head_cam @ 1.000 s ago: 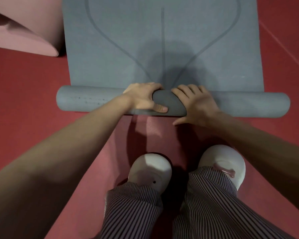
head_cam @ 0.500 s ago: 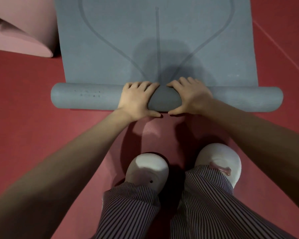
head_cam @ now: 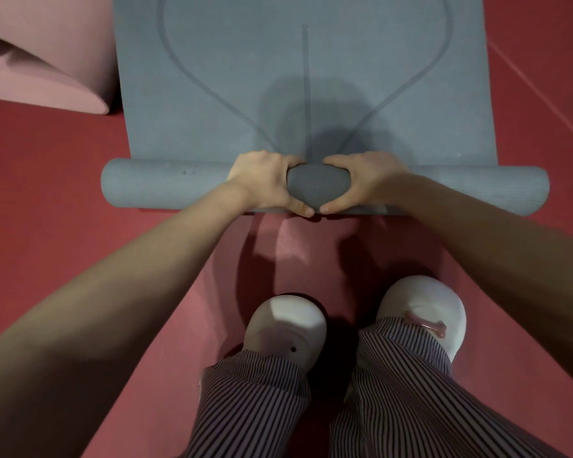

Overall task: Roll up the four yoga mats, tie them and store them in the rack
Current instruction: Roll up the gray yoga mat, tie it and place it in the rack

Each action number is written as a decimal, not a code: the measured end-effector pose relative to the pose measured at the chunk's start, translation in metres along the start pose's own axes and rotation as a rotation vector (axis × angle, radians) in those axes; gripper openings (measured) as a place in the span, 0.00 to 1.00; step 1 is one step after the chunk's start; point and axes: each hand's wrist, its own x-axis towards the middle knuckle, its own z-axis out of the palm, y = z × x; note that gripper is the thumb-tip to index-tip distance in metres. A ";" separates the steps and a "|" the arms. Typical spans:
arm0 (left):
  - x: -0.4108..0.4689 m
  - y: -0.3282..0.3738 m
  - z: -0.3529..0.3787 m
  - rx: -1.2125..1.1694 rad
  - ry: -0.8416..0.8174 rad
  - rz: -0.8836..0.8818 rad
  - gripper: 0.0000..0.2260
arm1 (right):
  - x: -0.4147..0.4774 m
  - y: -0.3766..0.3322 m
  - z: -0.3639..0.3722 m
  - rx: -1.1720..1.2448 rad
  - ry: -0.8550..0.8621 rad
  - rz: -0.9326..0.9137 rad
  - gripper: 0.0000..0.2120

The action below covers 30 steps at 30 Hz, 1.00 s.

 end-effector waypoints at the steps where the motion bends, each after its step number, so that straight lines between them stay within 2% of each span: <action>1: -0.001 0.002 -0.002 -0.017 -0.054 -0.006 0.36 | -0.002 0.001 -0.001 0.041 -0.044 0.007 0.39; 4: -0.006 0.007 0.002 -0.077 -0.209 -0.011 0.30 | -0.011 0.002 0.007 0.188 -0.224 0.047 0.38; 6: -0.012 0.008 0.011 -0.103 -0.249 -0.002 0.27 | -0.017 0.001 0.015 0.245 -0.281 0.064 0.39; 10: -0.018 0.009 0.023 -0.082 -0.188 0.018 0.34 | -0.027 -0.001 0.023 0.081 -0.246 0.043 0.40; 11: -0.019 0.009 0.024 -0.089 -0.174 0.030 0.35 | -0.032 -0.003 0.025 0.011 -0.185 0.012 0.41; 13: -0.019 0.008 0.026 -0.115 -0.159 0.051 0.36 | -0.036 -0.003 0.032 -0.073 0.090 -0.107 0.44; 15: -0.017 0.007 0.023 -0.137 -0.178 0.057 0.35 | -0.037 0.000 0.042 -0.121 0.332 -0.199 0.43; 19: -0.008 0.004 0.015 -0.193 -0.239 0.045 0.34 | -0.043 -0.006 0.048 -0.174 0.417 -0.187 0.36; 22: -0.006 0.002 0.014 -0.249 -0.225 0.051 0.35 | -0.044 -0.014 0.047 -0.061 0.242 -0.055 0.43; 25: -0.008 0.002 0.013 -0.285 -0.188 0.059 0.38 | -0.037 -0.014 0.042 -0.028 0.219 -0.030 0.43; 27: -0.013 0.002 0.014 -0.205 -0.096 0.095 0.38 | -0.030 -0.010 0.033 0.018 0.161 -0.023 0.42; 30: -0.029 0.003 0.030 -0.036 0.107 0.152 0.45 | -0.019 -0.006 0.021 0.071 -0.026 0.014 0.40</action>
